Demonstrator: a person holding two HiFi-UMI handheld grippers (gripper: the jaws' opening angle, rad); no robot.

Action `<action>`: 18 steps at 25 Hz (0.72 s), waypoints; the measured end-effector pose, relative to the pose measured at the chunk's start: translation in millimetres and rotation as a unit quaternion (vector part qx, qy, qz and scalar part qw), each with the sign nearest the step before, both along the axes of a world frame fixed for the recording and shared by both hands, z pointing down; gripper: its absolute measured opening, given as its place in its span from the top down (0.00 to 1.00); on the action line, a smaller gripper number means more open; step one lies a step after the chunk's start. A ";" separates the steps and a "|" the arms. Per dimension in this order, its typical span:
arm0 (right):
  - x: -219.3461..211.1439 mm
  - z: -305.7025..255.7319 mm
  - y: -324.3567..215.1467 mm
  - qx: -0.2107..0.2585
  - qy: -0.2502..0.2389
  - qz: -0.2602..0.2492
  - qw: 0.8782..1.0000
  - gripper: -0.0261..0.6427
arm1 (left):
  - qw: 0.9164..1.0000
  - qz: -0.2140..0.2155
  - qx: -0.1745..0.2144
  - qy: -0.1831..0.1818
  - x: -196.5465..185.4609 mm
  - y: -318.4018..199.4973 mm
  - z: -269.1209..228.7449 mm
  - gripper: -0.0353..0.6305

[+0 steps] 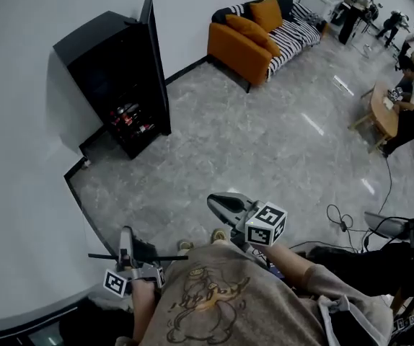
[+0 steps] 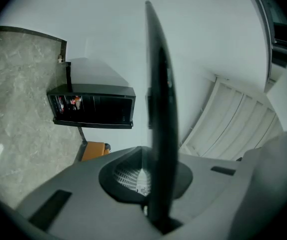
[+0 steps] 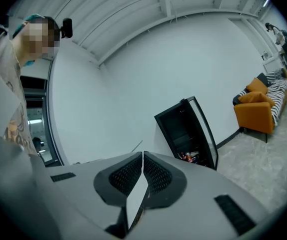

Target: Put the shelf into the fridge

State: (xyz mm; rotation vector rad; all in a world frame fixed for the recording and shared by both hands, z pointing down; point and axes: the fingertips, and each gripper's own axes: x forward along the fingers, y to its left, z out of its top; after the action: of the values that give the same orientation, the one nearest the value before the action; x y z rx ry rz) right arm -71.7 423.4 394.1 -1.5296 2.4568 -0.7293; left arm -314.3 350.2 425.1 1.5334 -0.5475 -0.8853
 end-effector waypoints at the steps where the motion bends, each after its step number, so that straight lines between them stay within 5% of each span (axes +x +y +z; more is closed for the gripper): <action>1: -1.5 -2.7 -1.2 0.006 -0.003 0.000 1.000 0.92 | 1.000 0.003 -0.003 0.000 -0.4 -1.9 1.4 0.92; 6: -9.9 -18.6 -13.6 0.040 -0.020 0.002 0.999 0.92 | 1.000 0.028 -0.004 -0.001 2.6 -23.0 4.8 0.92; 18: -36.9 -19.6 -19.9 0.030 -0.013 0.023 0.999 0.92 | 0.996 0.093 -0.002 -0.001 10.1 -40.7 6.6 0.92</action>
State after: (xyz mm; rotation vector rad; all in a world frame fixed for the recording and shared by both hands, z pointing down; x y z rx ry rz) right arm -108.6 403.5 374.5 -1.5396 2.3943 -0.6567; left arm -304.2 309.6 431.7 1.5540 -0.3999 -0.7378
